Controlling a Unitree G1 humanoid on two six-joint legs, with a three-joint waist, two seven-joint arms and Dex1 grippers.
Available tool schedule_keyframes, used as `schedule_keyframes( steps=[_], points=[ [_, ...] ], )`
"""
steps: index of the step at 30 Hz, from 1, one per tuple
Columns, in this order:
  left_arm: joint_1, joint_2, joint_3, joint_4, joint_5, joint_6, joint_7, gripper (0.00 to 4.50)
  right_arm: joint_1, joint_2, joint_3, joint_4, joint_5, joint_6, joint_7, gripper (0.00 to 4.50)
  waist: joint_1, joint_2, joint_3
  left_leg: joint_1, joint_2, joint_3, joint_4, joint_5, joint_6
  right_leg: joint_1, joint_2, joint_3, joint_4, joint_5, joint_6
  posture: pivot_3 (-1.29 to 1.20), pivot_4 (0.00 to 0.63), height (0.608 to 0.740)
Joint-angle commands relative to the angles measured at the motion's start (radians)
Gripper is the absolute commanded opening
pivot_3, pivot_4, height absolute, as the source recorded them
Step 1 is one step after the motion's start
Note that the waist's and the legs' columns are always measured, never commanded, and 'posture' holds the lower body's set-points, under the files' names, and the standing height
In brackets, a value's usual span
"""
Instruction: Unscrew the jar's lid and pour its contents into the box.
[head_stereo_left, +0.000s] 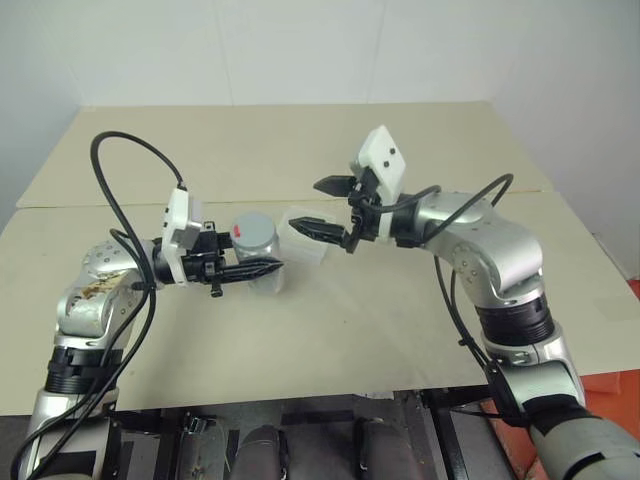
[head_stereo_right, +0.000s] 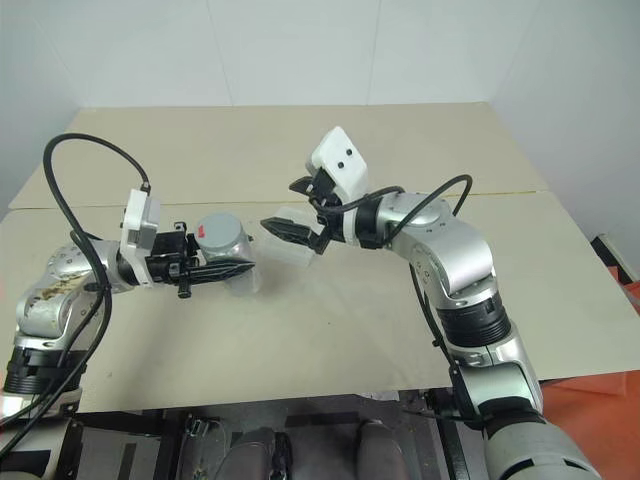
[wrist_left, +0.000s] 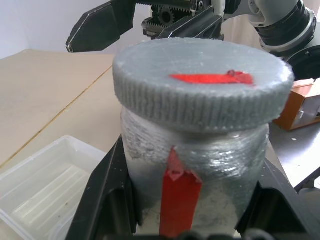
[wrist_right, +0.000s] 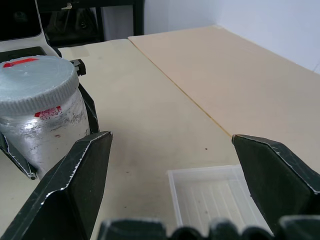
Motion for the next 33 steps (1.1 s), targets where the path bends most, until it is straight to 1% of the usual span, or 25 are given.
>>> schedule_keyframes(
  steps=[1,6,12,20,28,33],
  points=[
    [-0.005,0.014,0.022,-0.026,-0.015,-0.002,0.003,1.95,-0.001,-0.026,-0.033,-0.053,0.014,-0.014,0.023,4.45,0.002,0.000,0.000,0.000,0.000,0.000,0.000,0.000,0.000,0.000,0.000,0.000,0.000,0.000,0.000,0.00,0.150,0.740],
    [-0.028,-0.002,0.008,0.015,0.004,-0.013,0.015,1.95,0.016,-0.041,-0.063,-0.116,0.106,-0.004,0.102,4.45,0.005,0.000,0.000,0.000,0.000,0.000,0.000,0.000,0.000,0.000,0.000,0.000,0.000,0.000,0.000,0.00,0.150,0.740],
    [-0.069,-0.024,-0.022,0.070,0.031,-0.033,0.005,1.95,0.001,0.003,-0.063,-0.160,0.179,0.035,0.089,4.45,0.004,0.000,0.000,0.000,0.000,0.000,0.000,0.000,0.000,0.000,0.000,0.000,-0.001,0.000,0.000,0.00,0.150,0.740],
    [-0.101,-0.046,-0.042,0.093,0.048,-0.043,-0.012,1.95,-0.074,0.063,0.027,-0.138,0.116,0.071,0.001,4.45,0.003,0.000,0.000,0.000,0.000,0.000,0.000,0.000,0.000,0.000,0.000,0.000,0.001,0.000,0.000,0.00,0.150,0.740],
    [-0.098,-0.041,-0.040,0.093,0.050,-0.049,-0.016,1.95,-0.121,0.090,0.061,-0.138,0.120,0.154,-0.030,4.45,0.004,0.000,0.000,0.000,0.000,0.000,0.000,0.000,0.000,0.000,0.000,0.000,0.001,0.000,0.000,0.00,0.150,0.740],
    [-0.095,-0.042,-0.039,0.090,0.051,-0.052,-0.015,1.95,-0.142,0.097,0.076,-0.120,0.111,0.172,-0.040,4.45,0.003,0.000,0.000,0.000,0.000,0.000,0.000,0.000,0.000,0.000,0.000,0.000,0.001,0.000,0.000,0.00,0.150,0.740]
  ],
)
